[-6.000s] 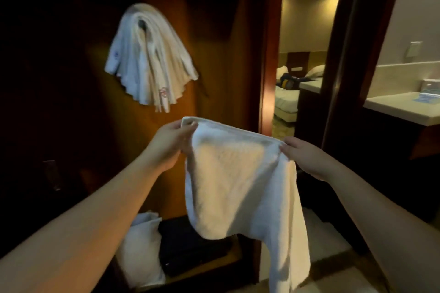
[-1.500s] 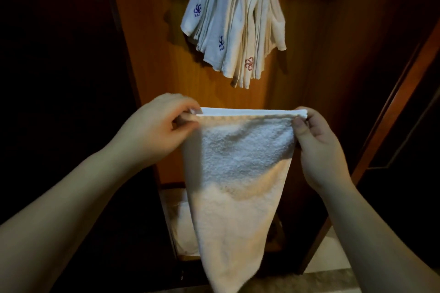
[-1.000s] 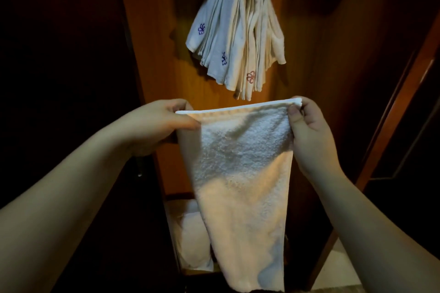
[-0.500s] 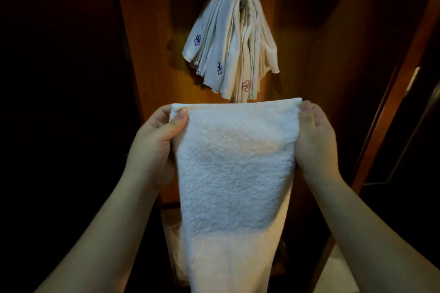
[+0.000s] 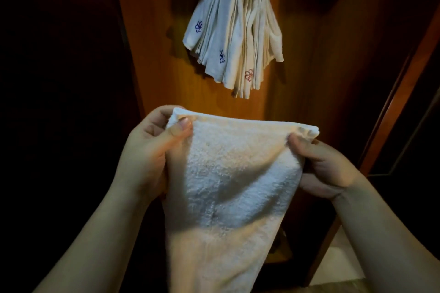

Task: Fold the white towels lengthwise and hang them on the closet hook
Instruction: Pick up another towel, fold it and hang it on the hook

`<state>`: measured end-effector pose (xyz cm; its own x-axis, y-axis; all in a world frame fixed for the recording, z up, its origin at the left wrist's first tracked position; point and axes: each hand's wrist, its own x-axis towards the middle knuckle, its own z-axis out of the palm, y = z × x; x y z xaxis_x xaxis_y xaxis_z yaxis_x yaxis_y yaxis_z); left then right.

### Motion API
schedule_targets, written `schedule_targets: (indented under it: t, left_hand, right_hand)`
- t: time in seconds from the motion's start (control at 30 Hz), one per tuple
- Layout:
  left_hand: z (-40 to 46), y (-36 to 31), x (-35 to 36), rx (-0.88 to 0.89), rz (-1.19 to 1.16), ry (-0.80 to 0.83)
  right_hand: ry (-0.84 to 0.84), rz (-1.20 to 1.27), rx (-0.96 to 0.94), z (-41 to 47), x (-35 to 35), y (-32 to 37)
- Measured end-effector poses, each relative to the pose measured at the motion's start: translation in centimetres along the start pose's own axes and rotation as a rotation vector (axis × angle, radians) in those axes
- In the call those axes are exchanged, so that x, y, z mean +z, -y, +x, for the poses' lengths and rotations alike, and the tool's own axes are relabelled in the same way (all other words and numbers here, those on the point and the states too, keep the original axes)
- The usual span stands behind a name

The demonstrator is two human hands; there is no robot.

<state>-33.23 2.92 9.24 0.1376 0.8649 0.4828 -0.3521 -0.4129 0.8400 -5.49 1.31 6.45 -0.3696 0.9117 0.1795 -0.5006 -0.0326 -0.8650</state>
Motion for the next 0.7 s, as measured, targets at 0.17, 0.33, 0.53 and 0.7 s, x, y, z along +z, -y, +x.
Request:
schedule_targets:
  t: [0.17,0.33,0.53,0.7]
  left_hand:
    - [-1.7,2.5,-1.7,-0.328,0.155,0.192]
    - [-0.6,6.0,-2.9,-0.33,0.348,-0.124]
    - [-3.2,11.7,0.0,-0.443,0.278,-0.431]
    - [-7.4,13.8,2.3,-0.457,0.511,-0.392]
  right_hand:
    - [-0.078,-0.016,0.036,1.1,-0.3,-1.8]
    - [-0.23,-0.184,0.051,2.7,-1.0,-3.8]
    - [-0.833,-0.551,0.004,3.4,1.5,-11.0]
    - [-0.816,-0.65,0.037,0.6,4.2,-16.0]
